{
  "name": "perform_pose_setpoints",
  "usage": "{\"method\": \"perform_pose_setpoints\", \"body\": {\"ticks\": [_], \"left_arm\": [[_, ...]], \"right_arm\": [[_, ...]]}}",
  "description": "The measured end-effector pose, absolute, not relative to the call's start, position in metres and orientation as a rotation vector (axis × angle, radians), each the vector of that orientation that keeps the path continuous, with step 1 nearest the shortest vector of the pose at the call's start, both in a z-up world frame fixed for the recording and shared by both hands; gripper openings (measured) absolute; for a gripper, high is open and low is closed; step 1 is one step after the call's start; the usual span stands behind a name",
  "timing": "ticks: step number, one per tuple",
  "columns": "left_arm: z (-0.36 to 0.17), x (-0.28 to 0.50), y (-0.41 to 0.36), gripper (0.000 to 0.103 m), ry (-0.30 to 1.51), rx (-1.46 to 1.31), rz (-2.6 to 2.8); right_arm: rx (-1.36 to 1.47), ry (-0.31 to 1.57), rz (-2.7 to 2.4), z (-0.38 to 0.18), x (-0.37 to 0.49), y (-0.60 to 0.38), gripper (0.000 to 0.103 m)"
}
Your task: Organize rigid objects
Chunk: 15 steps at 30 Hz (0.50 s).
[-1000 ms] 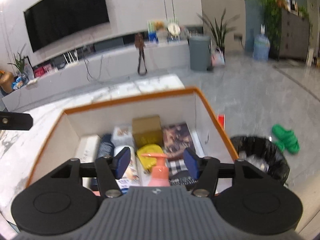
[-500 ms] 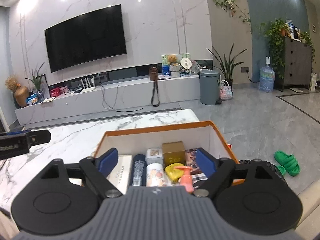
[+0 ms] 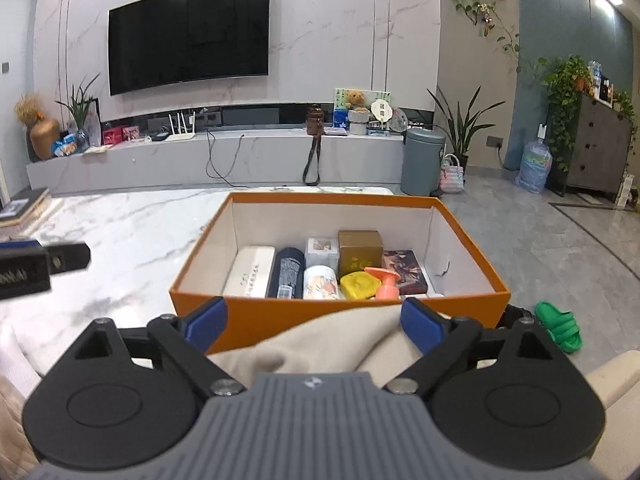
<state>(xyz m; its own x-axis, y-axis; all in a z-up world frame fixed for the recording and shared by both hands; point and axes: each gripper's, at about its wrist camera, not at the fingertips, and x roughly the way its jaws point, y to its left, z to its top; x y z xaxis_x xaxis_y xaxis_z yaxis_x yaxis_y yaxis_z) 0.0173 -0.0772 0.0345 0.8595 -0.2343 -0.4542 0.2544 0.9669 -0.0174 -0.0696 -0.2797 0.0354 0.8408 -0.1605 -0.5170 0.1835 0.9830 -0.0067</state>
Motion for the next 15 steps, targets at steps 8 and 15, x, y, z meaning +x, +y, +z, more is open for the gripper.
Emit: {"method": "perform_pose_setpoints", "body": {"ticks": [8,15], "left_arm": [[0.012,0.016,-0.079,0.088,0.489,0.106,-0.236],[0.007,0.015,-0.076,0.089,0.512,0.132,-0.222]], "right_arm": [[0.024,0.582,-0.180,0.023,-0.061,-0.278,0.099],[0.032,0.590,-0.173,0.023,-0.055,-0.284,0.100]]}}
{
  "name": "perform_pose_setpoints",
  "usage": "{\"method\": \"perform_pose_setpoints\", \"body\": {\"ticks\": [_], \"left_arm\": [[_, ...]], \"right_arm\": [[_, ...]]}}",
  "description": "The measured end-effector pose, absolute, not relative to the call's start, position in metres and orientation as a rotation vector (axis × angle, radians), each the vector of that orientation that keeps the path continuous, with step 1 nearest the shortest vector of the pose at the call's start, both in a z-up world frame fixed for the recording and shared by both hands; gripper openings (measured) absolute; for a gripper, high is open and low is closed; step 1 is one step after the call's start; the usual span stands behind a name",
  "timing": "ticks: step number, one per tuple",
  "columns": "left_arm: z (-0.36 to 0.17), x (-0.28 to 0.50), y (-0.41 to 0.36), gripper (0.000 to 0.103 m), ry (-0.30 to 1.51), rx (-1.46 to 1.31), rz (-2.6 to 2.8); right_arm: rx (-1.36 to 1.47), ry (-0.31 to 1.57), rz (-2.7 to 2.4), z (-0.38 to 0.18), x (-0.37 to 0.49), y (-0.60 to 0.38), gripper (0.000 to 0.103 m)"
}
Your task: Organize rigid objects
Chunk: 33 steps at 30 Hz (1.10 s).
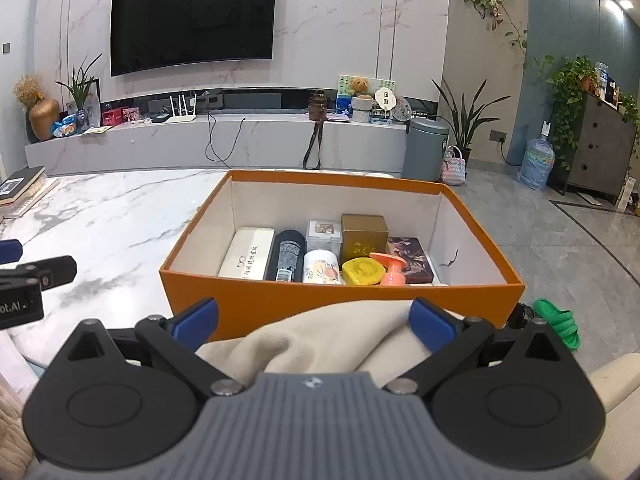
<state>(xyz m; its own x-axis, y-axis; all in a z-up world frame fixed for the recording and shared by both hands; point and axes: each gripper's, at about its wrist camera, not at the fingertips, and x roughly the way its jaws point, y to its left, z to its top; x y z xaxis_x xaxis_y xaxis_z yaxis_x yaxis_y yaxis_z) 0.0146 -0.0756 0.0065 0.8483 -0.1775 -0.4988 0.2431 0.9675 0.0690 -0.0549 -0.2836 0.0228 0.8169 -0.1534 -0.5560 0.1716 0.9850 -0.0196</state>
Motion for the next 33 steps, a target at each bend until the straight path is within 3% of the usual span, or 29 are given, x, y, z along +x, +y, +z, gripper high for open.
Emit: {"method": "perform_pose_setpoints", "body": {"ticks": [33], "left_arm": [[0.0110,0.0108,-0.0760,0.090,0.501,0.173,-0.235]], "right_arm": [[0.021,0.587,-0.179,0.0195,-0.0544,-0.2833,0.100]]}}
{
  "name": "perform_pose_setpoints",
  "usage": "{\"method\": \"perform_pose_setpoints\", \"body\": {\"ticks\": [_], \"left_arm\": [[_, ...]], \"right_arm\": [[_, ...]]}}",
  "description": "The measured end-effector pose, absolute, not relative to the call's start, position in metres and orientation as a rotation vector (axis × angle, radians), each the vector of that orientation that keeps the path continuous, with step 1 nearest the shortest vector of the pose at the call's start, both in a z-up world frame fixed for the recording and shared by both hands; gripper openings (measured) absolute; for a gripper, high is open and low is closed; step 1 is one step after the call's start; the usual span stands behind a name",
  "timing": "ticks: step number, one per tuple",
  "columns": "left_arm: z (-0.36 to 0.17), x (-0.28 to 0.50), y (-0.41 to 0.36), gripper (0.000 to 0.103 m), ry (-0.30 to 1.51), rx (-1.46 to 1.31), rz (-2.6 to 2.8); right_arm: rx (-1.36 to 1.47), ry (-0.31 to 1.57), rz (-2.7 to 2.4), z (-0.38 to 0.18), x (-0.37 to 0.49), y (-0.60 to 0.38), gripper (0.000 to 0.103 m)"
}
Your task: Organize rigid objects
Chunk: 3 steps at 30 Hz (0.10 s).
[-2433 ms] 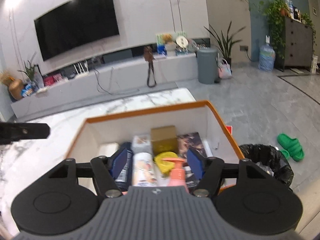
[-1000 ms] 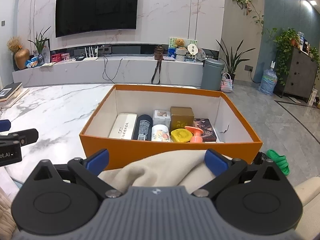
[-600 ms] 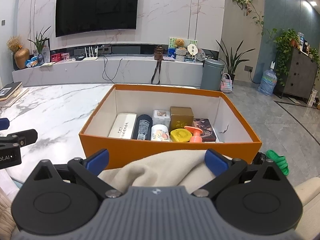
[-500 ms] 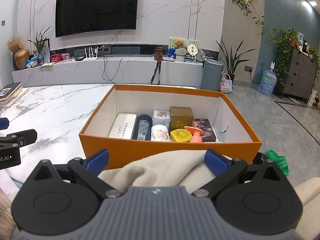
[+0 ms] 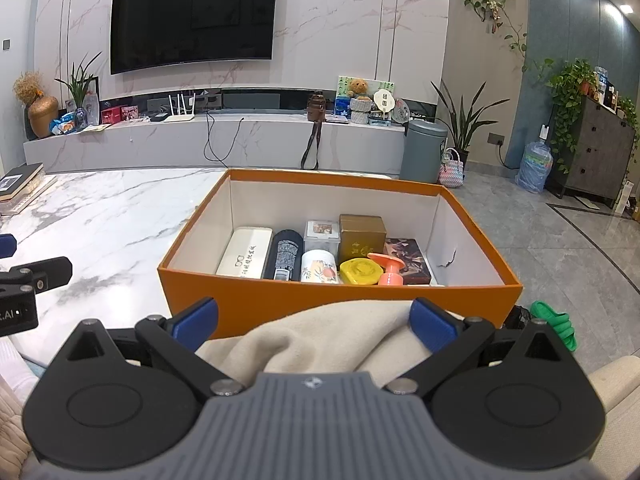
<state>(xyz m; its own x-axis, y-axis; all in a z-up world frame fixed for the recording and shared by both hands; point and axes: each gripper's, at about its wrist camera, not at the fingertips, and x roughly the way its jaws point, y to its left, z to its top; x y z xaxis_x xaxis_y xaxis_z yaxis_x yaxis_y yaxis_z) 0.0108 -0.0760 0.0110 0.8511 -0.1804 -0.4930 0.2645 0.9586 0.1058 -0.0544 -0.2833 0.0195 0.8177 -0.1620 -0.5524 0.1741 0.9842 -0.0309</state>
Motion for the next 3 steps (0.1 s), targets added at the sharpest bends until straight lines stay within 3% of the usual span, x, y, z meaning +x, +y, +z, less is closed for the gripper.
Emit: {"method": "perform_pose_setpoints", "body": {"ticks": [3], "left_arm": [[0.0126,0.0103,-0.0770,0.090,0.499,0.169,-0.241]], "right_arm": [[0.022,0.587,-0.179,0.0194,-0.0544,-0.2834,0.100]]}}
